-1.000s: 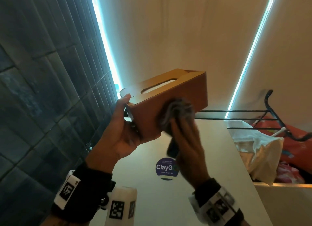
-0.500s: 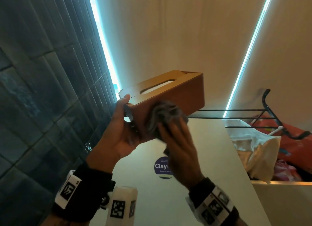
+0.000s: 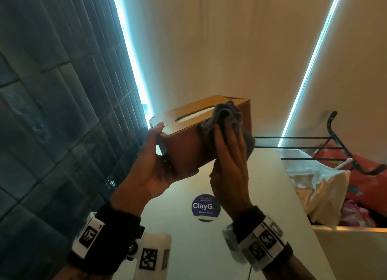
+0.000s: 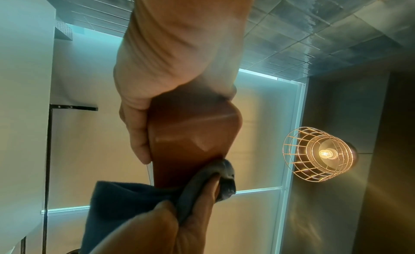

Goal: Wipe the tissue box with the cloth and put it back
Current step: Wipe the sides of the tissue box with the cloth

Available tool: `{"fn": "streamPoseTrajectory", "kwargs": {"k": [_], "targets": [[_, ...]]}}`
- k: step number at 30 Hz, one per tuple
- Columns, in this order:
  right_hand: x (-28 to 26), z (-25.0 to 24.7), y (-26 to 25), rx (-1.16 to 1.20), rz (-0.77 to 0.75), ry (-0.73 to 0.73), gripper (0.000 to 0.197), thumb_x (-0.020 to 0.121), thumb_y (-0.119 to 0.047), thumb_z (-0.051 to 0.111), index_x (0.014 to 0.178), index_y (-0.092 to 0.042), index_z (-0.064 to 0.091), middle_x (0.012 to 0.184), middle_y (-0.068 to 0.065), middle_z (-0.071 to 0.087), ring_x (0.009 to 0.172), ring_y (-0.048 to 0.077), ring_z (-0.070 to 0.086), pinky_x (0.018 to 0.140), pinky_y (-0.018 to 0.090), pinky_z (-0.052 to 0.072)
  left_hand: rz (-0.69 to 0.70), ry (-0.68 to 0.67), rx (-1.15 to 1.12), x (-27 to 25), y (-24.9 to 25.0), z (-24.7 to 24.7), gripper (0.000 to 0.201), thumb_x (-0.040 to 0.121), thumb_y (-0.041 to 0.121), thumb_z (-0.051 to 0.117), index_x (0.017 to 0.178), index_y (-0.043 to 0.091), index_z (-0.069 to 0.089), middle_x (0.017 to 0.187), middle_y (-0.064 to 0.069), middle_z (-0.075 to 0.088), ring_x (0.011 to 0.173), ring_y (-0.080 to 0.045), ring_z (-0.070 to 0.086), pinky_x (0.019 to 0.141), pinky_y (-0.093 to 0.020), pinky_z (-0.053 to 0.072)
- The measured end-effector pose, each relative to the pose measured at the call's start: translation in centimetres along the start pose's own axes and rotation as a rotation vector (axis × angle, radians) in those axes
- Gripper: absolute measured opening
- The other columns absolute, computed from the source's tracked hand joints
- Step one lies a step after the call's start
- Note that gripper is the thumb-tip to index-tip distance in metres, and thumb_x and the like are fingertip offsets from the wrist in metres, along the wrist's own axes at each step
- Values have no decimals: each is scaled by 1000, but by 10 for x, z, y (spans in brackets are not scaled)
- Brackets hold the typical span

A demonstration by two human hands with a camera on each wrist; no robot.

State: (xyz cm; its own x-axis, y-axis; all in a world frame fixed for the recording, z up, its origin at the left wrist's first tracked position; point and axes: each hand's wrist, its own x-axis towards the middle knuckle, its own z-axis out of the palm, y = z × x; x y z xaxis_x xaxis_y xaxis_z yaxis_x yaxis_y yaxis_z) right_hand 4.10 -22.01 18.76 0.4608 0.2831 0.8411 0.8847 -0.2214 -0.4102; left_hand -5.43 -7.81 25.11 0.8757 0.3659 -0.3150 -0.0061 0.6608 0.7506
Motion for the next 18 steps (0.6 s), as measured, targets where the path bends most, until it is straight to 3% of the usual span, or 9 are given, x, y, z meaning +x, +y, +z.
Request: {"fn": "streamPoseTrajectory", "kwargs": {"k": [3,5,6,7,9,11,13,15,18], "targets": [[-1,6,-17,-21,-47,-14,72,82,8,36,152,-8,32,161,15,31,154,39,17,120,64,31,6,-19,4,2,-1,1,72,83,64,60,133,12,63,125,-23,71,108,-41,72,82,-55,61],[-15,13,-32,-50,-201,-126,77,80,8,42,153,-12,29,162,11,27,156,33,9,125,59,21,18,-68,-6,4,-2,3,60,93,62,47,108,16,80,107,-19,79,93,-32,78,74,-45,65],[-21,15,-34,-72,-271,-174,80,80,9,47,154,-14,27,161,10,26,156,31,7,127,56,18,22,-86,-1,3,-2,3,63,96,61,40,92,18,85,95,-15,81,82,-27,79,66,-39,65],[-24,15,-30,-92,-314,-194,86,78,11,55,155,-16,25,161,9,26,156,30,8,128,54,15,25,-80,5,3,-1,3,65,96,61,38,86,18,85,91,-14,81,78,-26,79,62,-37,64],[-18,10,-12,-106,-290,-160,93,75,14,57,155,-18,22,162,7,25,155,31,12,129,48,13,11,-74,-29,1,1,2,58,89,63,52,111,16,79,110,-19,78,94,-33,77,72,-45,64],[-3,1,8,-71,-117,-49,84,77,13,44,154,-15,27,164,7,24,155,34,14,128,47,19,-8,-24,-25,1,4,-1,72,76,64,66,129,16,64,121,-23,73,104,-41,73,79,-55,62],[12,-8,28,-24,114,61,73,85,12,36,155,-10,32,166,13,24,155,38,18,125,55,25,-10,17,-27,1,5,-2,79,68,64,68,130,15,59,119,-24,74,102,-44,73,74,-57,63],[18,-12,41,33,277,99,76,85,20,36,156,-7,30,167,14,23,155,38,19,122,61,29,-17,12,-42,0,7,-4,81,68,64,68,131,15,58,121,-24,73,103,-45,73,73,-58,63],[11,-7,33,-4,257,90,83,77,20,31,155,-4,30,166,12,21,155,40,18,125,59,24,-18,24,-45,2,6,-2,86,64,62,72,133,14,57,124,-25,71,103,-46,73,72,-58,63]]}}
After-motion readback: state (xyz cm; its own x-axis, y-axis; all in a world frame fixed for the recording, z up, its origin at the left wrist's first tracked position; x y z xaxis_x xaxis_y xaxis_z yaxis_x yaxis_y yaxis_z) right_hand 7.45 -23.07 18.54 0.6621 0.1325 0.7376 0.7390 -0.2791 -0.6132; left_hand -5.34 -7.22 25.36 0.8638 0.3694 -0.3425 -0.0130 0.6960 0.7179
